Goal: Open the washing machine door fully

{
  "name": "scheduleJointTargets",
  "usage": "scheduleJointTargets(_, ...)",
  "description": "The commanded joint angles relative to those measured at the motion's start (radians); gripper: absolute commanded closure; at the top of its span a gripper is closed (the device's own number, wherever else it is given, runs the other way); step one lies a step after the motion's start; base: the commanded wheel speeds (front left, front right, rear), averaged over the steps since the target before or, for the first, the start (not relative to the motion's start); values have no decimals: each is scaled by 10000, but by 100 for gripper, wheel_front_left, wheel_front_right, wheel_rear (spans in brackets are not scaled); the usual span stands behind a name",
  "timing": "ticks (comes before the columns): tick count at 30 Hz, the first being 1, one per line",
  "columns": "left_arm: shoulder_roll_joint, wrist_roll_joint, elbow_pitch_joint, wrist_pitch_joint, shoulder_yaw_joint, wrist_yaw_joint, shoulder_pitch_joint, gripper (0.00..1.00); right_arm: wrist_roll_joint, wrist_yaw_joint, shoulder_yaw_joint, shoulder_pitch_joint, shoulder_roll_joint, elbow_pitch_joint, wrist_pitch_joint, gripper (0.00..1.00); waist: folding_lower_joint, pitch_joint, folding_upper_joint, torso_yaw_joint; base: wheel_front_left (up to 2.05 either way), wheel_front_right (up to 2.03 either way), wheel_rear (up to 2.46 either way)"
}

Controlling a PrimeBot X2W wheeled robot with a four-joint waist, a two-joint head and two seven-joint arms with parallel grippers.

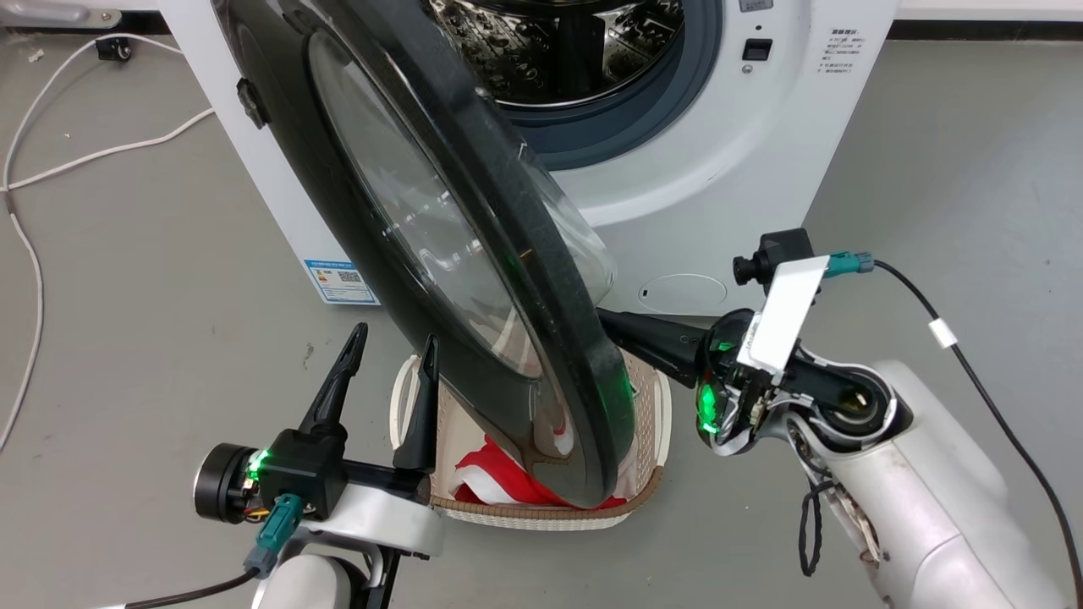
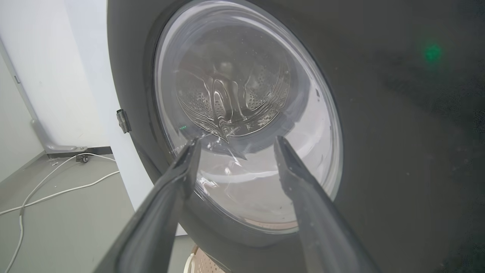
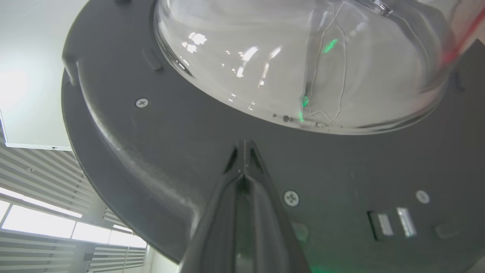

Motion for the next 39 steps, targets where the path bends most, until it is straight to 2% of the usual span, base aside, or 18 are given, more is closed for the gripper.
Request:
scheduleJointTargets(1, -8, -28, -2, -27, -5, 39, 108, 0, -93, 0, 36, 169, 95, -115, -136, 100, 2, 4, 0, -6, 0, 0, 0)
scheduleJointTargets(6, -8, -59, -18, -27, -4, 72, 122, 0, -370, 0, -244, 434, 98, -348, -1147, 100, 2, -29, 0, -33, 0, 0, 0)
scheduleJointTargets(15, -8, -103, 49, -27, 63, 140, 203, 0, -1267, 0, -1702, 1461, -121, -1004, -4573, 100, 2, -217, 0, -138, 0, 0, 0)
scheduleJointTargets(19, -8, -131, 71, -27, 132, 161, 307, 0, -1456, 0, -2379, 2234, -321, -1529, -5727, 100, 2, -299, 0, -248, 0, 0, 0)
scheduleJointTargets(24, -8, -106, 94, -27, 192, 159, 380, 0, -1404, 0, -3289, 3418, -589, -2444, -6726, 100, 2, -393, 0, -370, 0, 0, 0)
scheduleJointTargets(29, -8, -84, 116, -27, 266, 170, 472, 0, -1701, 0, -3733, 4522, -774, -3185, -7476, 100, 2, -534, 0, -501, 0, 0, 0)
scheduleJointTargets(30, -8, -77, 121, -27, 278, 172, 500, 0, -1833, 0, -3758, 4702, -787, -3272, -7629, 73, 2, -563, 0, -526, 0, 0, 0)
scheduleJointTargets(31, -8, -68, 131, -27, 293, 169, 532, 0, -2054, 0, -3748, 4874, -829, -3323, -7821, 50, 2, -600, 0, -548, 0, 0, 0)
scheduleJointTargets(32, -7, -63, 139, -27, 304, 163, 558, 0, -2271, 0, -3706, 5025, -862, -3358, -7999, 4, 2, -629, 0, -559, 0, 0, 0)
scheduleJointTargets(33, -8, -62, 147, -27, 313, 155, 569, 0, -2502, 0, -3654, 5146, -848, -3418, -8202, 0, 2, -656, 0, -572, 0, 0, 0)
scheduleJointTargets(39, -7, -78, 171, -27, 351, 158, 647, 0, -4999, 0, -3301, 5483, -922, -3107, -9174, 0, 2, -833, 0, -621, 0, 0, 0)
